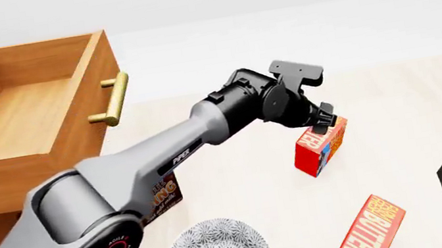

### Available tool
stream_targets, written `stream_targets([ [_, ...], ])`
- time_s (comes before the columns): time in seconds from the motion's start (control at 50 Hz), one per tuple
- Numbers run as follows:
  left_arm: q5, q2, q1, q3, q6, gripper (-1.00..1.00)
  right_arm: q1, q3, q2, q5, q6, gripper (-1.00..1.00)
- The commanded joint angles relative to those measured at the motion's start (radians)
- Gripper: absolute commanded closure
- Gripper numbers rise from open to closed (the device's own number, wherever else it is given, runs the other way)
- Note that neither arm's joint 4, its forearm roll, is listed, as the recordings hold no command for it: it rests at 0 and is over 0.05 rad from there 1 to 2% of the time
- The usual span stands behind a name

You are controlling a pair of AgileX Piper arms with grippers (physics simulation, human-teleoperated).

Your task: Put the butter at the front in the top drawer of the cabinet and close it.

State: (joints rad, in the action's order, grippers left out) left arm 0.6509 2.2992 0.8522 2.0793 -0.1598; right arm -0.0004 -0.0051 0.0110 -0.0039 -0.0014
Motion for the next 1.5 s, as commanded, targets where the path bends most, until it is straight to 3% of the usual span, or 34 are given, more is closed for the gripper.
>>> stream_targets([
  [0.02,-0.012,0.032,0.0,0.006,-0.007,-1.0,0.0,0.001,-0.001,0.0,0.0,-1.0],
  [1.2,-0.069,0.143,0.031,0.017,-0.06,-1.0,0.0,0.001,-0.001,0.0,0.0,-1.0],
  [1.5,-0.043,0.196,0.029,0.082,-0.062,-1.0,0.0,0.001,-0.001,0.0,0.0,-1.0],
])
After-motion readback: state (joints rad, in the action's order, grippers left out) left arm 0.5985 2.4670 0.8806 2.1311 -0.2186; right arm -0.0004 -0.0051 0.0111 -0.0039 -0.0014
